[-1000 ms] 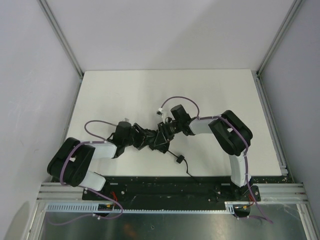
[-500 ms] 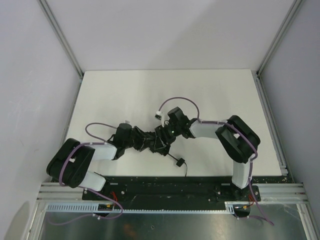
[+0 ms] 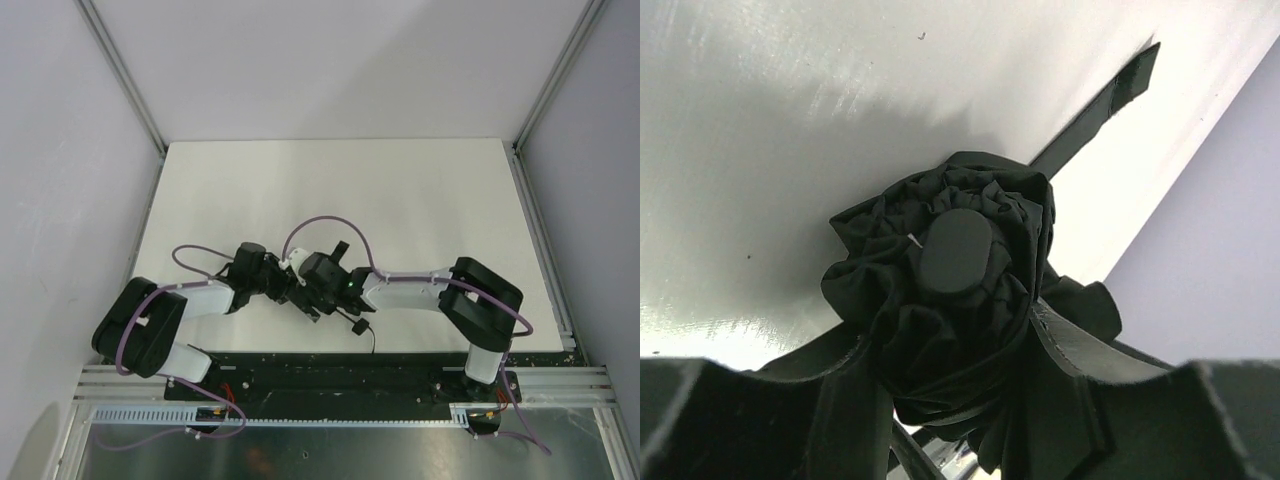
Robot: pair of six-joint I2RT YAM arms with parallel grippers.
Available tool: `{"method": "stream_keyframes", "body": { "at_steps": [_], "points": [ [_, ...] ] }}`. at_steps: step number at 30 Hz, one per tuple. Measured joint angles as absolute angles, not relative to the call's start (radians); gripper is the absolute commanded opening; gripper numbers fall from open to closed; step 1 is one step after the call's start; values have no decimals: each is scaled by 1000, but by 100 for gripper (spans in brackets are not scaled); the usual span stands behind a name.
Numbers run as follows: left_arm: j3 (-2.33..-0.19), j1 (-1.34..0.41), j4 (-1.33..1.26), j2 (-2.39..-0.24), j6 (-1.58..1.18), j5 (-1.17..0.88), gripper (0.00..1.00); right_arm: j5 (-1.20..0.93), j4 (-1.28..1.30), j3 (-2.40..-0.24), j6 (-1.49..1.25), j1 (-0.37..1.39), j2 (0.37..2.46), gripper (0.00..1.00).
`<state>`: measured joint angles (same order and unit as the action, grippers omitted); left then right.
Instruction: Put away the umbrella
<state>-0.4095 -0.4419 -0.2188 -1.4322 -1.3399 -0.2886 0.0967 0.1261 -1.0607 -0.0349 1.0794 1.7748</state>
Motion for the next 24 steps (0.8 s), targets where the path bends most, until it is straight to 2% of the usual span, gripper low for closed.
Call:
{"method": "stream_keyframes", "body": {
  "at_steps": [3, 4, 5, 8, 9, 11, 14, 15, 16, 19, 20, 22, 24],
  "points": [
    [-423, -442, -194, -1436, -1346, -290, 0, 205, 126, -1071, 4, 1120, 1811, 70],
    [-426, -442, -187, -1438, -1347, -290, 0, 236, 125, -1075, 17, 1129, 1826, 62],
    [-430, -442, -181, -1438, -1347, -290, 0, 261, 118, -1078, 22, 1135, 1838, 52],
    [-437, -441, -167, -1440, -1356, -290, 0, 300, 120, -1092, 35, 1142, 1855, 12],
    [-439, -441, -160, -1440, -1354, -290, 0, 311, 122, -1096, 38, 1145, 1859, 6],
    [-442, -441, -150, -1440, -1355, -289, 0, 314, 127, -1099, 40, 1145, 1861, 1],
    [-449, -441, -138, -1440, -1355, -284, 0, 268, 137, -1105, 38, 1127, 1861, 0],
    [-452, -441, -132, -1440, -1355, -280, 3, 240, 139, -1106, 38, 1116, 1861, 0],
    [-456, -441, -126, -1439, -1354, -274, 15, 207, 138, -1108, 38, 1102, 1861, 0],
    [-472, -441, -106, -1439, -1352, -257, 60, 79, 136, -1111, 36, 1049, 1861, 0],
    [-478, -441, -98, -1438, -1346, -252, 69, 30, 132, -1111, 34, 1029, 1861, 0],
    [-482, -440, -89, -1432, -1323, -245, 79, -75, 121, -1111, 19, 982, 1861, 0],
    [-485, -442, -82, -1405, -1291, -242, 83, -191, 112, -1111, -4, 926, 1862, 0]
  ]
}}
